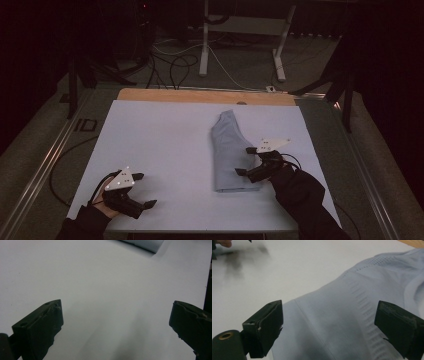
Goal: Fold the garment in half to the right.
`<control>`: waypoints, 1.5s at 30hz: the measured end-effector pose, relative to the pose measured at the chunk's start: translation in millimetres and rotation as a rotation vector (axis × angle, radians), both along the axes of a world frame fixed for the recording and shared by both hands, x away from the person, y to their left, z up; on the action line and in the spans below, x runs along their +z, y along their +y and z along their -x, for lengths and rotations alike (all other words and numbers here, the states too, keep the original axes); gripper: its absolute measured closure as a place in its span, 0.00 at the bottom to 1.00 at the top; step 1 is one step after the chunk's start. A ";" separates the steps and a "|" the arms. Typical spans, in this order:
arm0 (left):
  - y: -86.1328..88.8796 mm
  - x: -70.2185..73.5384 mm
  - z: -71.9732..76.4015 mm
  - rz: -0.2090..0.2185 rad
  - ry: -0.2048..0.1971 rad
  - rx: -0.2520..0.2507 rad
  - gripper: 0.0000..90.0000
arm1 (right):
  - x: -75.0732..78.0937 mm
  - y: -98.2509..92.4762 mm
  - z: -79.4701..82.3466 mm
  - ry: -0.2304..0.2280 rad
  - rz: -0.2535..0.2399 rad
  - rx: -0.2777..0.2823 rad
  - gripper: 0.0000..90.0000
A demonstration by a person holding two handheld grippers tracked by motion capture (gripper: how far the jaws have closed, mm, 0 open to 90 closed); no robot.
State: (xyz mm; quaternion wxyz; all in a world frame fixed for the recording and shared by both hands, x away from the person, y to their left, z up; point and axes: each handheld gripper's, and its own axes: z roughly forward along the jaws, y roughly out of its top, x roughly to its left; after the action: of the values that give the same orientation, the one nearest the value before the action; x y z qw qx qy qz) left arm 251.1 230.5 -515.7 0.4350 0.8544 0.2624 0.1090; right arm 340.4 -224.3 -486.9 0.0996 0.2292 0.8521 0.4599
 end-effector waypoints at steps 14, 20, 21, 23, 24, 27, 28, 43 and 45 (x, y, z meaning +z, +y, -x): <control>-0.5 0.5 -1.0 0.002 -0.003 0.000 0.01 | -6.0 -32.7 15.1 -0.007 0.000 -0.092 0.09; -0.9 0.9 -1.0 0.004 -0.005 -0.003 0.01 | -14.0 -48.0 25.0 -0.001 0.006 -0.143 0.09; -0.9 0.9 -1.0 0.004 -0.005 -0.003 0.01 | -15.5 -50.4 26.2 0.004 0.006 -0.147 0.09; -1.5 0.5 -2.0 0.005 -0.004 -0.002 0.01 | -18.0 -54.5 29.2 0.005 0.010 -0.161 0.09; -1.7 0.3 -2.0 0.004 -0.004 -0.004 0.01 | -19.1 -56.5 30.7 0.008 0.007 -0.167 0.09; -2.4 0.1 -1.7 -0.003 -0.005 -0.009 0.01 | -23.0 -60.4 35.1 0.011 0.009 -0.176 0.09; -2.5 0.2 -1.9 -0.003 -0.005 -0.010 0.01 | -23.0 -60.4 35.1 0.011 0.009 -0.176 0.09; -1.2 1.2 -0.8 -0.001 -0.012 -0.006 0.01 | -40.8 -64.8 54.7 0.019 0.056 -0.235 0.09; -1.3 1.2 -0.7 0.000 -0.012 -0.005 0.01 | -42.1 -63.7 55.8 0.012 0.071 -0.238 0.09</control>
State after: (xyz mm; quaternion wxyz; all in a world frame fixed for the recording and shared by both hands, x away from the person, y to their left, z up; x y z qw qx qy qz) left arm 251.8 229.2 -514.5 0.4369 0.8543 0.2579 0.1130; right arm 284.7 -288.0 -529.1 0.1563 0.3280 0.8350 0.4131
